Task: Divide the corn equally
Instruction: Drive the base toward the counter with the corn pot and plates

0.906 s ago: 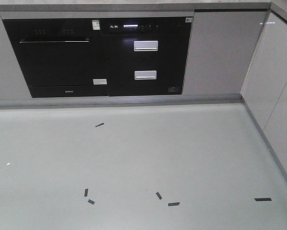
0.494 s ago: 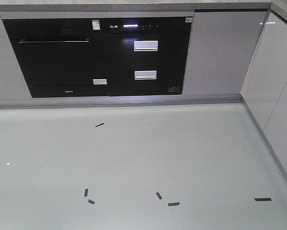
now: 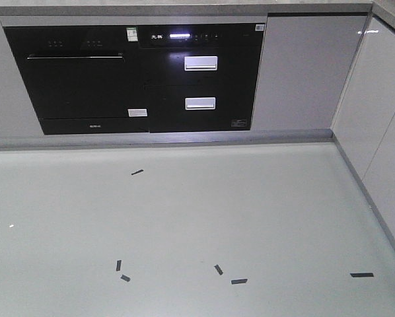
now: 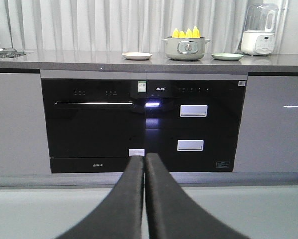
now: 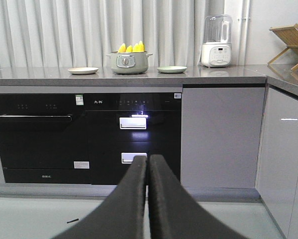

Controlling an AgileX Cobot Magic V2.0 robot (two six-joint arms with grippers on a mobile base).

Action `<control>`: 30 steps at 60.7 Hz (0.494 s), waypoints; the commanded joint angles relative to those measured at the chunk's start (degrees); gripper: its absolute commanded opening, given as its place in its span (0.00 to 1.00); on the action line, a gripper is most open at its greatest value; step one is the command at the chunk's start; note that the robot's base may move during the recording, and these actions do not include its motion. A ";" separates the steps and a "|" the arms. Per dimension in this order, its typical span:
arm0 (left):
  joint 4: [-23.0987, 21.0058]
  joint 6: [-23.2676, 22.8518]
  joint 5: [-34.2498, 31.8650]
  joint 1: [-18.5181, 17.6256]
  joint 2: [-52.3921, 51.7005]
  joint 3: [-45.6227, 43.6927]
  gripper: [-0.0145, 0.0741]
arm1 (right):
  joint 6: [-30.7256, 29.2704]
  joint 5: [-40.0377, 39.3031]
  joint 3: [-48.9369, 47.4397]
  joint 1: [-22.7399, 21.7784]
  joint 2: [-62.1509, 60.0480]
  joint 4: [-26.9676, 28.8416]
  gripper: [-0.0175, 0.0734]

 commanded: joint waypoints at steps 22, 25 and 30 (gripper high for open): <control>-0.05 -0.02 -4.23 -0.08 -0.93 0.73 0.16 | -0.48 -4.12 0.63 -0.41 -0.31 -0.58 0.19; -0.05 -0.02 -4.23 -0.08 -0.93 0.73 0.16 | -0.48 -4.12 0.63 -0.41 -0.31 -0.58 0.19; -0.05 -0.02 -4.23 -0.08 -0.93 0.73 0.16 | -0.48 -4.12 0.63 -0.41 -0.31 -0.58 0.19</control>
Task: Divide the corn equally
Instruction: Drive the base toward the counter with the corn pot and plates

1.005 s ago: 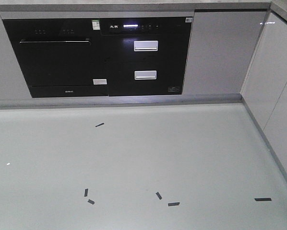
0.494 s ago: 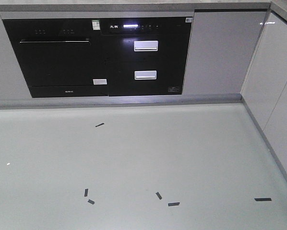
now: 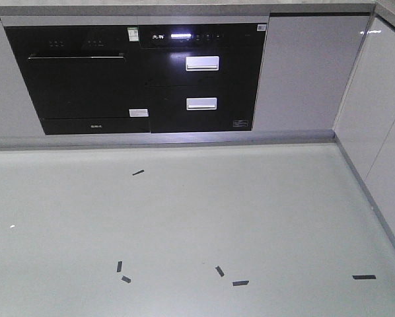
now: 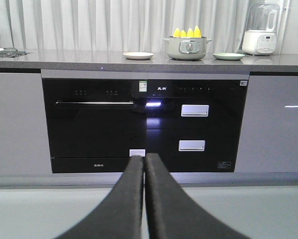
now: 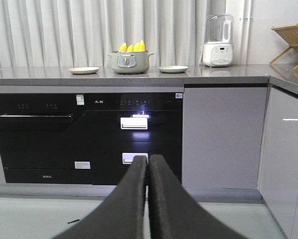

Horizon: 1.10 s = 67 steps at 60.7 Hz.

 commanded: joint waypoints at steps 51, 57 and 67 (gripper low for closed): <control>-0.05 -0.02 -4.23 -0.11 -0.93 0.73 0.16 | -0.48 -4.12 0.63 -0.41 -0.31 -0.58 0.19; -0.05 -0.02 -4.23 -0.11 -0.93 0.73 0.16 | -0.48 -4.12 0.63 -0.41 -0.31 -0.58 0.19; -0.05 -0.02 -4.23 -0.11 -0.93 0.73 0.16 | -0.48 -4.12 0.63 -0.41 -0.31 -0.58 0.19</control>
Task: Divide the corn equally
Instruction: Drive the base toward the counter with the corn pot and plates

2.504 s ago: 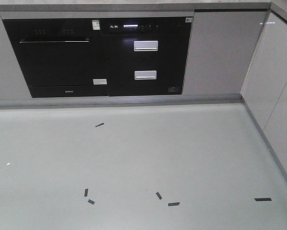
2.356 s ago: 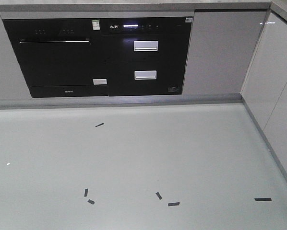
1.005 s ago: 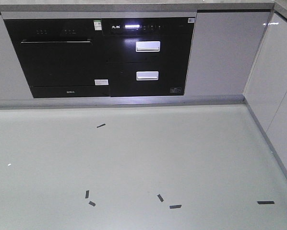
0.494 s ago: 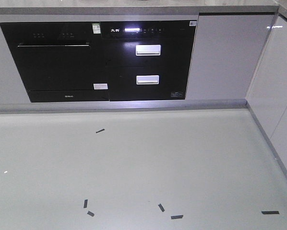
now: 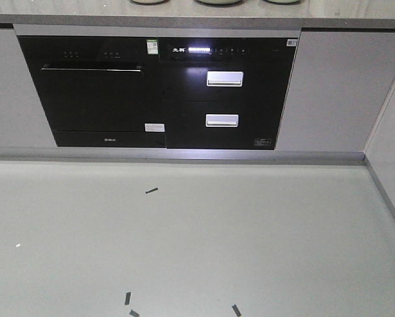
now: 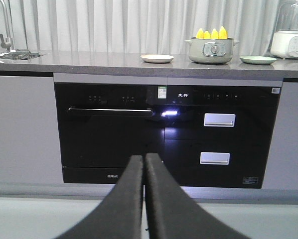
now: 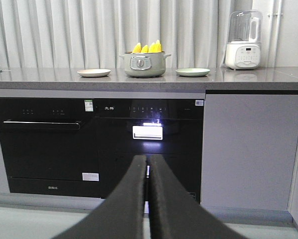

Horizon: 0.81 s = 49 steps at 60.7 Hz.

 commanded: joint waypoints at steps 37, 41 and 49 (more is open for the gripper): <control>-0.05 -0.02 -4.23 -0.11 -0.93 0.73 0.16 | -0.48 -4.12 0.63 -0.41 -0.31 -0.58 0.19; -0.05 -0.02 -4.23 -0.11 -0.93 0.73 0.16 | -0.48 -4.12 0.63 -0.41 -0.31 -0.58 0.19; -0.05 -0.02 -4.23 -0.11 -0.93 0.73 0.16 | -0.48 -4.12 0.63 -0.41 -0.31 -0.58 0.19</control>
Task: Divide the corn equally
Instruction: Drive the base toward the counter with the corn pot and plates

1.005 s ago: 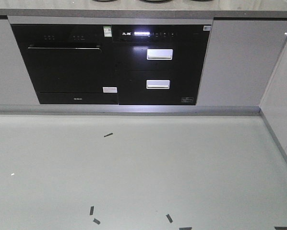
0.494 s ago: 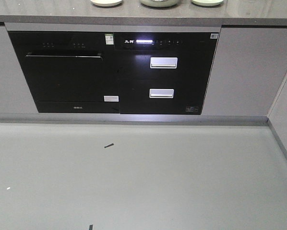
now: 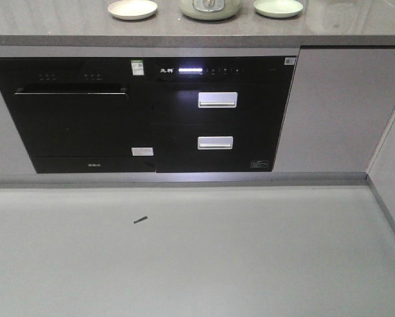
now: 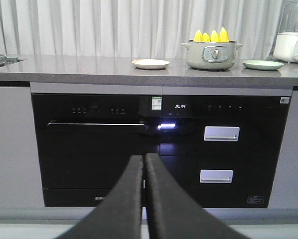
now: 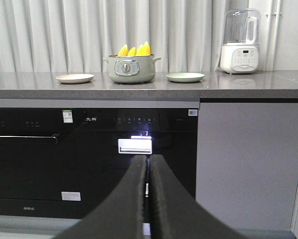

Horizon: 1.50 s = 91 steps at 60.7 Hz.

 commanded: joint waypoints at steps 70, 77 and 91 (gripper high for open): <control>-0.05 -0.02 -4.23 -0.11 -0.93 0.73 0.16 | -0.48 -4.12 0.63 -0.41 -0.31 -0.58 0.19; -0.05 -0.02 -4.23 -0.11 -0.93 0.73 0.16 | -0.48 -4.12 0.63 -0.41 -0.31 -0.58 0.19; -0.05 -0.02 -4.23 -0.11 -0.93 0.73 0.16 | -0.53 -4.12 0.63 -0.41 -0.31 -0.58 0.19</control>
